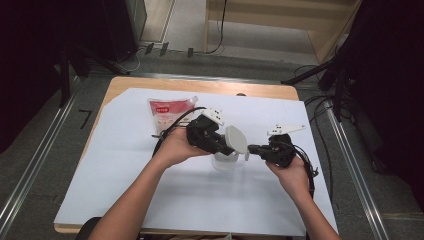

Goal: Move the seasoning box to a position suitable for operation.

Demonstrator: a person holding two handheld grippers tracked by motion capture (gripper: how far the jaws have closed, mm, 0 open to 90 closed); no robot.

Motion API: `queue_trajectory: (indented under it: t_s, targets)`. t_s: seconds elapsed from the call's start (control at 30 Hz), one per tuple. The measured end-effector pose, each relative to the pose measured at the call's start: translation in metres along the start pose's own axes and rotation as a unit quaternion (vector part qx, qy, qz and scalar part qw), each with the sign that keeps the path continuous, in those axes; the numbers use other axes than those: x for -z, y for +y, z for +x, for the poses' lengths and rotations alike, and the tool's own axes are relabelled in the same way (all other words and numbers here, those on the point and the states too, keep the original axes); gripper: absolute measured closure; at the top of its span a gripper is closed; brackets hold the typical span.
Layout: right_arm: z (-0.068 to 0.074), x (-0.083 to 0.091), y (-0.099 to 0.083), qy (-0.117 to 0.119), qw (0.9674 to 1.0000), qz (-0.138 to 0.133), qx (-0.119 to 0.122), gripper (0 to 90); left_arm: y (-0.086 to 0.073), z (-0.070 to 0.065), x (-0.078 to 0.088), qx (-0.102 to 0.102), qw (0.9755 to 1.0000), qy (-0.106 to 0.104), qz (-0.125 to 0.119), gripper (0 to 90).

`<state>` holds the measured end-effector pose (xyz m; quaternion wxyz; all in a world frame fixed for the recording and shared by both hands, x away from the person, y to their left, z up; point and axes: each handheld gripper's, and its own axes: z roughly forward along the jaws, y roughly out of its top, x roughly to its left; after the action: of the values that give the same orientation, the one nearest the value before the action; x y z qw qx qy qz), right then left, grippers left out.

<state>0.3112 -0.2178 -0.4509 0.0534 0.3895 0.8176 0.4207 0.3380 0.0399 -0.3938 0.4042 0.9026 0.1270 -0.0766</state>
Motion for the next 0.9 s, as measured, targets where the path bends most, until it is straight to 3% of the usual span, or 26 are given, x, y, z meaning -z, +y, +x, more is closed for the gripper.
queue_trajectory:
  t_s: [0.07,0.53,0.9]
  targets:
    - [-0.001,0.000,-0.001,0.003,1.0000,-0.001,-0.002,90.0,0.001,0.000,0.000,0.011,0.9999,-0.002,-0.001,74.1]
    - [-0.001,0.000,-0.003,0.003,0.9999,-0.005,-0.008,90.0,0.014,-0.011,-0.006,0.002,1.0000,0.002,0.001,86.6]
    - [-0.001,-0.002,-0.008,0.000,0.9999,0.002,-0.011,90.0,0.021,-0.015,-0.016,0.006,0.9999,0.009,0.002,86.4]
